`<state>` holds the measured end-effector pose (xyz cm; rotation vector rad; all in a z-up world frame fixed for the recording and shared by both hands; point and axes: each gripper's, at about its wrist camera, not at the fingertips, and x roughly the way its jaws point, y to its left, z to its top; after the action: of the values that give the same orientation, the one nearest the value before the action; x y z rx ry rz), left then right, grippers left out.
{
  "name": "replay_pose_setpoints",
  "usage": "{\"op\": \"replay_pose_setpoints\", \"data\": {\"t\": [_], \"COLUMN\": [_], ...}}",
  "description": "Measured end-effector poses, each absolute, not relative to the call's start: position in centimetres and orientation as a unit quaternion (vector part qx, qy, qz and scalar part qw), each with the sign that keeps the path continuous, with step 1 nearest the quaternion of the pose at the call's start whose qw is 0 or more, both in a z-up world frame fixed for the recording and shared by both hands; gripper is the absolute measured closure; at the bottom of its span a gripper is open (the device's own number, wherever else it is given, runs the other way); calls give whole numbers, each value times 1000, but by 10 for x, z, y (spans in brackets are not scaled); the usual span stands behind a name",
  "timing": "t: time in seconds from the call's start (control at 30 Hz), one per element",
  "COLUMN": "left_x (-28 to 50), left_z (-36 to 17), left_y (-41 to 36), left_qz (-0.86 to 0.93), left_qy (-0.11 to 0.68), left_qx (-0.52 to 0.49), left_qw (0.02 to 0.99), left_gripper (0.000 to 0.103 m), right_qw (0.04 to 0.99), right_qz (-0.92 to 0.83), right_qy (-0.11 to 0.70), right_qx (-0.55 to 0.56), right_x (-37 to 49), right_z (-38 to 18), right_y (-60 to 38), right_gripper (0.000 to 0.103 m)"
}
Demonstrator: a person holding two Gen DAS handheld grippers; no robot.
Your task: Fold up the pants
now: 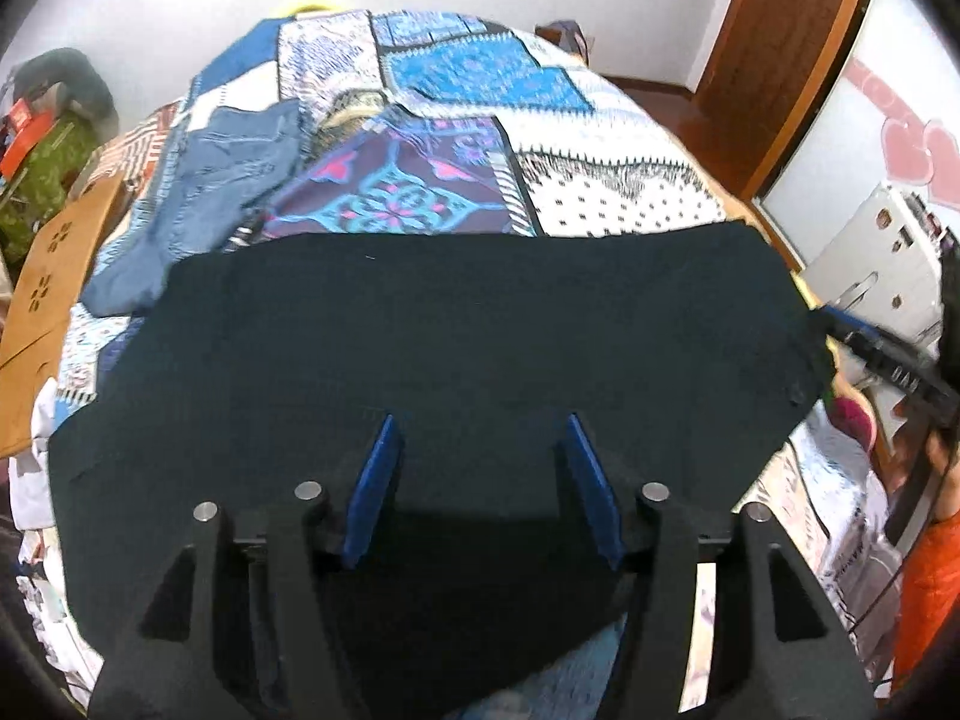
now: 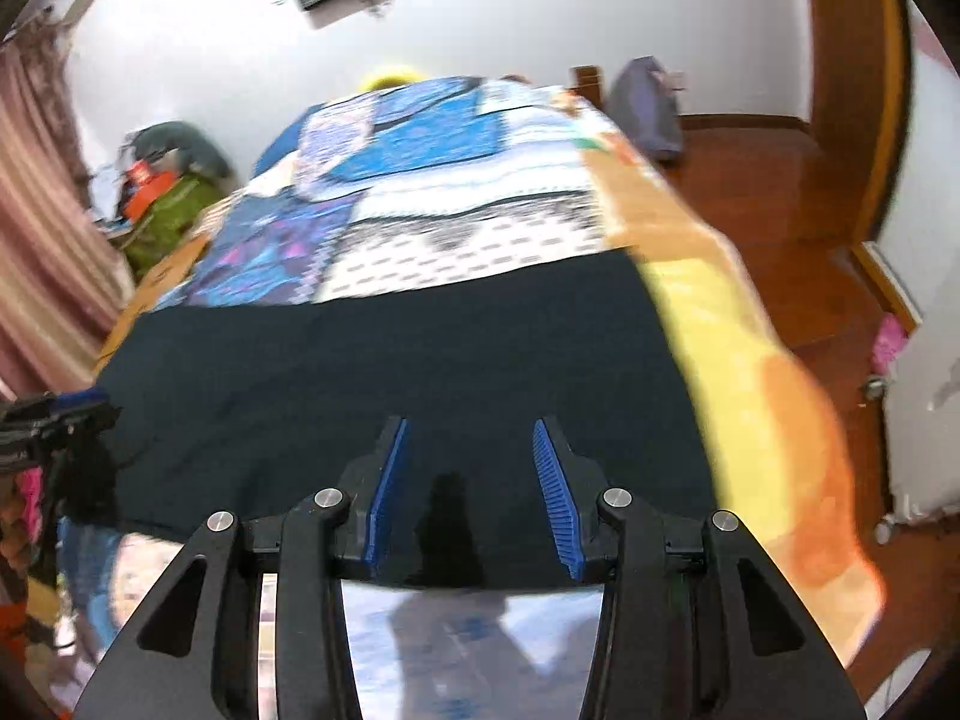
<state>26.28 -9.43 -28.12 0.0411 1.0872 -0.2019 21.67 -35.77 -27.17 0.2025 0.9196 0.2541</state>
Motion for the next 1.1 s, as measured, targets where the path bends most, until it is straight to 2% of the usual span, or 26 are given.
{"op": "replay_pose_setpoints", "data": {"t": [0.1, 0.17, 0.27, 0.5, 0.6, 0.67, 0.7, 0.73, 0.9, 1.1], "left_x": [273, 273, 273, 278, 278, 279, 279, 279, 278, 278], "left_z": [-297, -300, -304, -305, -306, -306, -306, -306, -306, -302], "left_y": [-107, -115, -122, -122, -124, -124, -124, -124, -125, -126], "left_qz": [-93, -87, -84, -80, -77, -75, -74, -73, -72, -80], "left_qy": [526, 512, 503, 503, 500, 501, 500, 500, 499, 517], "left_qx": [29, 41, 52, 44, 49, 45, 45, 46, 47, 30], "left_qw": [845, 854, 858, 860, 861, 861, 861, 862, 862, 852], "left_gripper": [43, 32, 26, 23, 22, 22, 22, 22, 22, 22], "right_qw": [885, 885, 887, 886, 884, 887, 891, 897, 905, 892], "right_qz": [105, 102, 97, 85, 92, 94, 95, 94, 87, 63], "right_qy": [444, 445, 444, 453, 454, 448, 442, 432, 417, 447], "right_qx": [94, 92, 79, 51, 63, 58, 44, 23, -18, -8], "right_x": [230, 242, 265, 312, 318, 315, 314, 310, 315, 320], "right_z": [-275, -277, -281, -306, -313, -311, -309, -306, -298, -292], "right_y": [-378, -387, -393, -395, -397, -395, -392, -388, -382, -386], "right_gripper": [63, 63, 63, 63, 77, 83, 92, 93, 94, 79]}}
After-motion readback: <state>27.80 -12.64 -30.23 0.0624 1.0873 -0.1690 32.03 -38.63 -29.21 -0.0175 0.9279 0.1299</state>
